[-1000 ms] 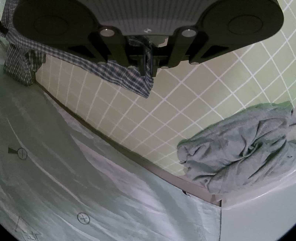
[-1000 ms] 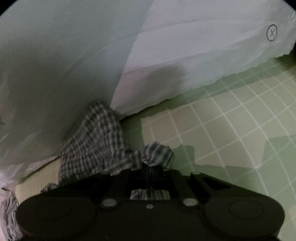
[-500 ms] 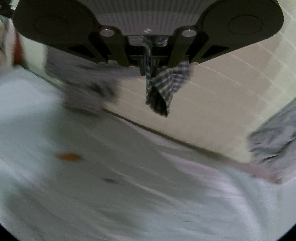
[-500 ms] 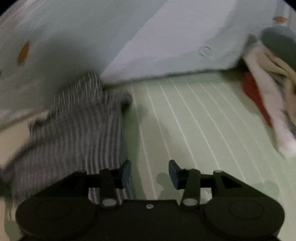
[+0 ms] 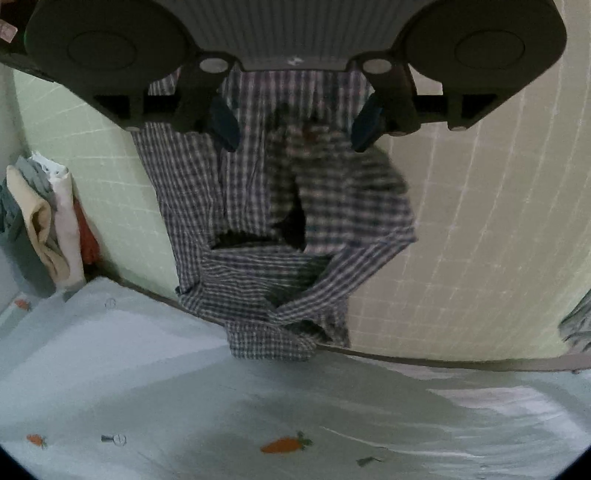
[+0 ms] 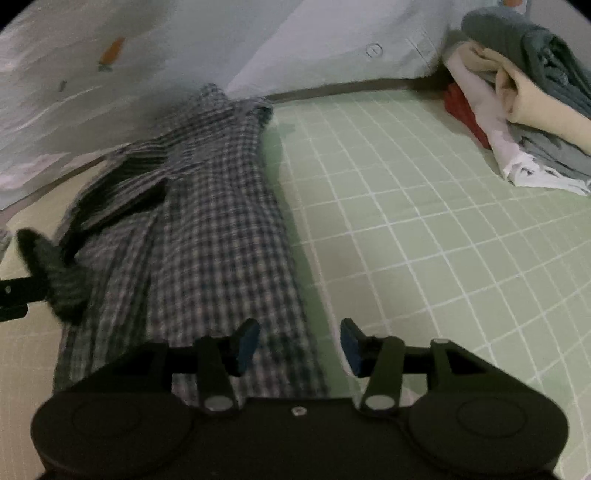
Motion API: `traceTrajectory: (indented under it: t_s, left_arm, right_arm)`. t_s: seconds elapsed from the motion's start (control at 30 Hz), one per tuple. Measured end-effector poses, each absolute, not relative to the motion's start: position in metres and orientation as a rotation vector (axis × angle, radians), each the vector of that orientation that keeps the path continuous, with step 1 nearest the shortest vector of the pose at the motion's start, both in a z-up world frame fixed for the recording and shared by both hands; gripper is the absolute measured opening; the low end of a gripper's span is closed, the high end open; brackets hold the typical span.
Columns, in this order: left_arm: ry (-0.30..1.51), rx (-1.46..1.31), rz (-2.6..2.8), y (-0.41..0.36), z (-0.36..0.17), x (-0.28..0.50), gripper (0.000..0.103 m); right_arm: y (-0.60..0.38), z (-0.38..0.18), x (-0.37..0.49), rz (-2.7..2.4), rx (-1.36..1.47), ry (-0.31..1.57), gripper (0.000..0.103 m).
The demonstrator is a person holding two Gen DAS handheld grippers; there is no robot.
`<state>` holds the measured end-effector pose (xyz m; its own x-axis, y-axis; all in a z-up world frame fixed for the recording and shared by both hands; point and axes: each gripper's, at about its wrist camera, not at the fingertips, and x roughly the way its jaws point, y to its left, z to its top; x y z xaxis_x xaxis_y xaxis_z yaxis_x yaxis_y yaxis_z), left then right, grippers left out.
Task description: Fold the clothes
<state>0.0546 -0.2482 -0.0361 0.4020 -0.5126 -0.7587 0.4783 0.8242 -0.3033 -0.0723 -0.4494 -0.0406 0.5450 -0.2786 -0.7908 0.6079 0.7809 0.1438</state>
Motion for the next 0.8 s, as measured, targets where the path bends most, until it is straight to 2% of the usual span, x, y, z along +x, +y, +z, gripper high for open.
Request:
traceTrajectory:
  t_s: [0.07, 0.33, 0.6, 0.8]
  left_arm:
    - [0.974, -0.06, -0.585, -0.235, -0.036, 0.053, 0.077]
    - [1.053, -0.069, -0.357, -0.208, -0.049, 0.082, 0.082]
    - [1.13, -0.027, -0.319, -0.208, -0.071, 0.108, 0.083]
    - [1.168, 0.002, -0.316, -0.209, -0.083, 0.12, 0.083]
  right_arm:
    - [-0.441, -0.038, -0.078, -0.529, 0.431, 0.83, 0.053]
    - [-0.42, -0.015, -0.042, -0.398, 0.424, 0.73, 0.055]
    - [-0.382, -0.006, 0.038, -0.215, 0.416, 0.703, 0.055]
    - [-0.359, -0.012, 0.063, -0.146, 0.425, 0.723, 0.055]
